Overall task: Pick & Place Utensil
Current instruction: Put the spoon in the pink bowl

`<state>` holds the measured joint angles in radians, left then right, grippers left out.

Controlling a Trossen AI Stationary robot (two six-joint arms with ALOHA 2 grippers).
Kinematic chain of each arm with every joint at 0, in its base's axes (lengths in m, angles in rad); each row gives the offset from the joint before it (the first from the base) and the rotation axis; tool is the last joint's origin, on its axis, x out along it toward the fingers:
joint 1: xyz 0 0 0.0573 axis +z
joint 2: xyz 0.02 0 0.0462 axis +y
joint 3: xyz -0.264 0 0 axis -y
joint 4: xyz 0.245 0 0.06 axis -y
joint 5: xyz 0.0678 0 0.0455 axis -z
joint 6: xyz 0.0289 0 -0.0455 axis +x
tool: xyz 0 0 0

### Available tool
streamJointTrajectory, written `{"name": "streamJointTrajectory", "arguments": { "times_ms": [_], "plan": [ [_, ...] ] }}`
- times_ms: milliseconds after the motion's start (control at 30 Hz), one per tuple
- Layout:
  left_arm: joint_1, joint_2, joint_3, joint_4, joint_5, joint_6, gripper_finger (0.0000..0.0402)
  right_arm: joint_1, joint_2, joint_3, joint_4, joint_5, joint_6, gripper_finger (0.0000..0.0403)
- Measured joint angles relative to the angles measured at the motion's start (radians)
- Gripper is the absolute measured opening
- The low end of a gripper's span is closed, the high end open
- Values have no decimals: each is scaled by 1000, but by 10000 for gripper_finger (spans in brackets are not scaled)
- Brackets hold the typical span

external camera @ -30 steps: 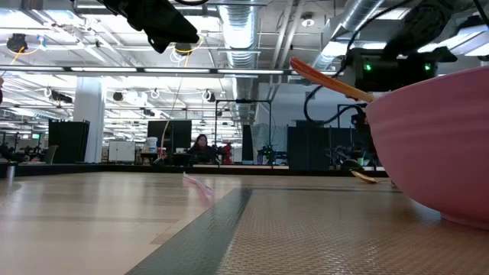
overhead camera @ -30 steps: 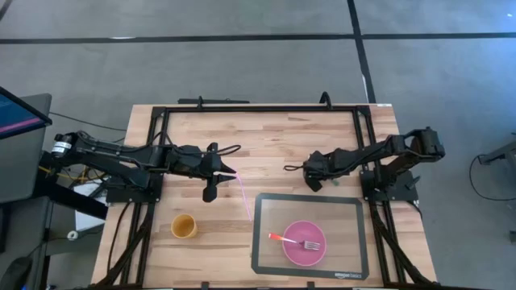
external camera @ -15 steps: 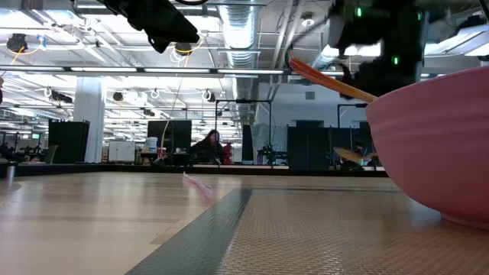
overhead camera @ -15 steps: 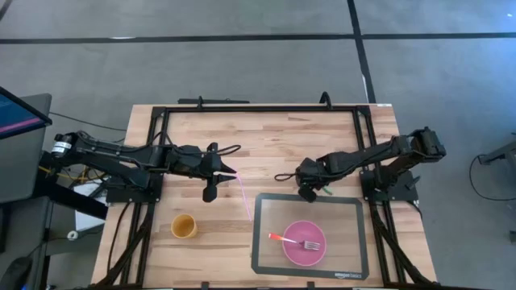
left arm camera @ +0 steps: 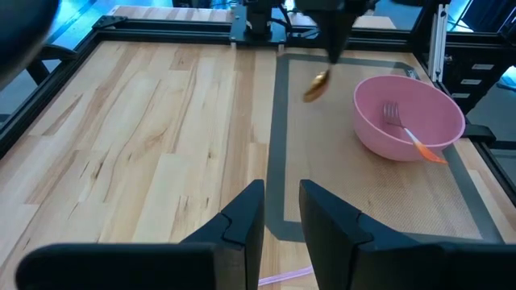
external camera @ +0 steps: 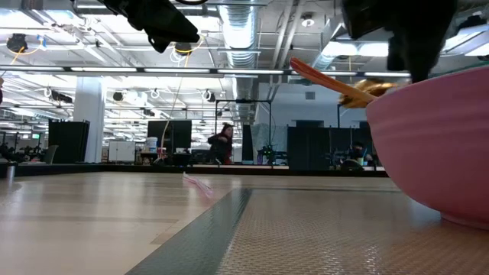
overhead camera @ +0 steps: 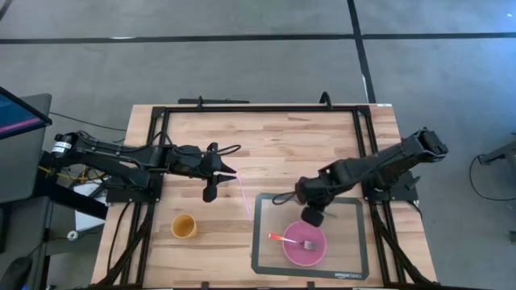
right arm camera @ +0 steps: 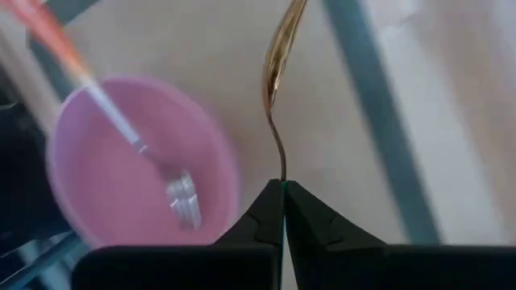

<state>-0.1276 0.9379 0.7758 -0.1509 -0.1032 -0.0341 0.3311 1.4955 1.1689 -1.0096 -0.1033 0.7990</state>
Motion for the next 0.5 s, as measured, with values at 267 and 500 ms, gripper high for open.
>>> {"name": "streamJointTrajectory", "arguments": {
  "times_ms": [267,500],
  "plan": [
    [0,0,0,0,0,0,81,123,0,2,8,-81,228,0],
    [0,0,0,-1,0,0,81,224,0,2,157,-82,344,0]
  ]
}}
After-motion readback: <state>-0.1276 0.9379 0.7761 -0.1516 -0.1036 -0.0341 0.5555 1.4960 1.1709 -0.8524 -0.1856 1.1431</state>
